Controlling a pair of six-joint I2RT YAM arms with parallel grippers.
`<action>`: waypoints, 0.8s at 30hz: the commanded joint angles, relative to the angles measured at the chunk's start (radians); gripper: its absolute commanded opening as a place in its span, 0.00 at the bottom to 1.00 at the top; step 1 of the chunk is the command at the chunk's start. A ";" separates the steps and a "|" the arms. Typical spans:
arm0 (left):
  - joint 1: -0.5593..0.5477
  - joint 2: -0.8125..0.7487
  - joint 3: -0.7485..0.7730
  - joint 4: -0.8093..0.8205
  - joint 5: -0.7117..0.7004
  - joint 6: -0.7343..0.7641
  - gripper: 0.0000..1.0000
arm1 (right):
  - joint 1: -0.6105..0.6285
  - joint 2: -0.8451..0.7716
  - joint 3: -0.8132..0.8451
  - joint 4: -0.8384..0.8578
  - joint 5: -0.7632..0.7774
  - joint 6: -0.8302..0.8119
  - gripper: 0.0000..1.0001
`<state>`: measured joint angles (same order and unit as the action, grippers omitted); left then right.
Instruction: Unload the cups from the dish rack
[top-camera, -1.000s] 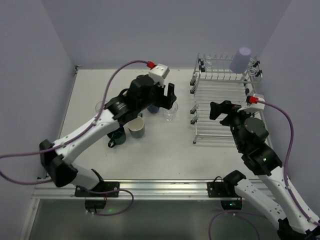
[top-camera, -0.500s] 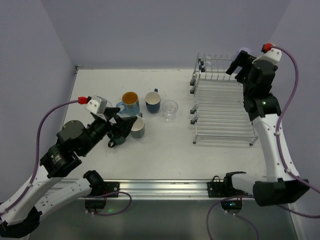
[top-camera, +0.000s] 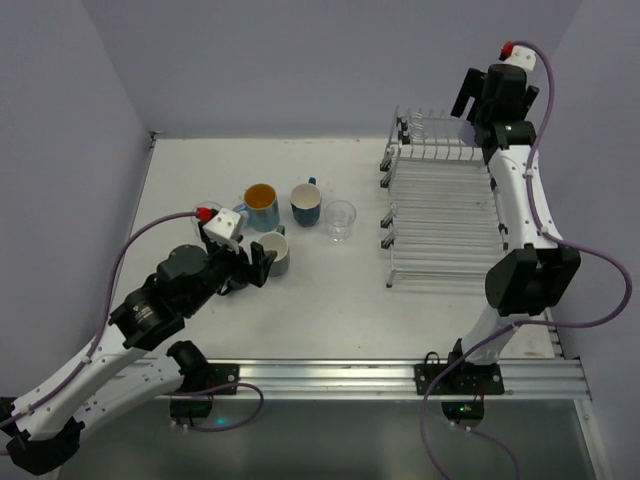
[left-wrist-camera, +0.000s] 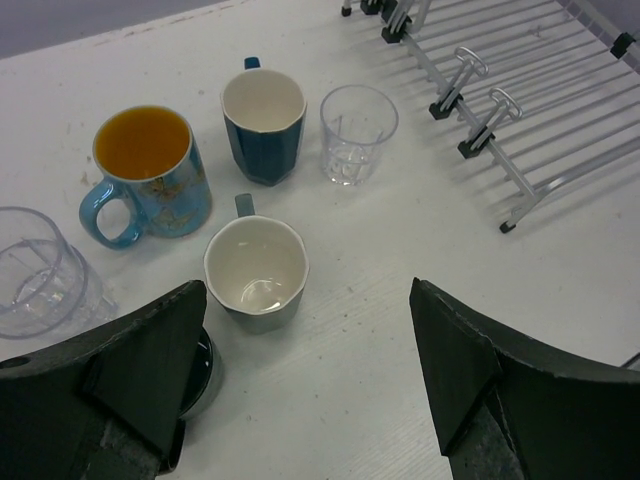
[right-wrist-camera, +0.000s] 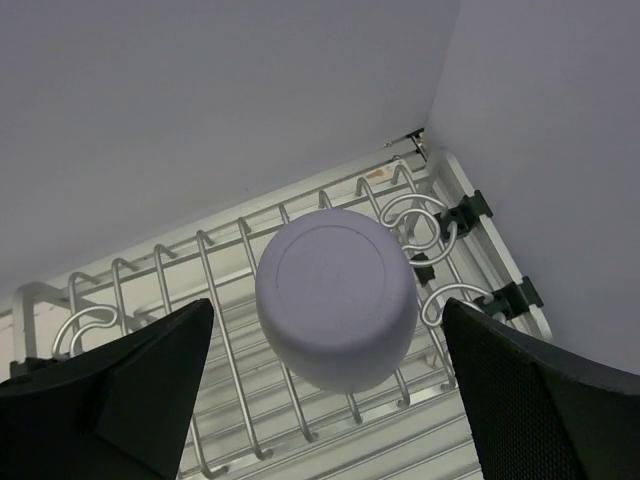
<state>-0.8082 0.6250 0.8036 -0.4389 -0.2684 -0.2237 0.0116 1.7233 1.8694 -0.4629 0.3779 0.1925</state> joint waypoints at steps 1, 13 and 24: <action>-0.006 -0.004 -0.012 0.046 0.017 0.020 0.87 | -0.007 0.054 0.091 -0.034 0.030 -0.054 0.99; 0.001 0.048 -0.006 0.057 0.051 0.021 0.86 | -0.007 0.086 0.117 0.012 0.019 -0.044 0.35; 0.014 0.076 0.029 0.141 0.205 -0.074 0.86 | 0.080 -0.378 -0.292 0.272 -0.267 0.163 0.21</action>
<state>-0.8009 0.6891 0.7944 -0.4023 -0.1589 -0.2390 0.0303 1.5280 1.6836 -0.3573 0.2668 0.2485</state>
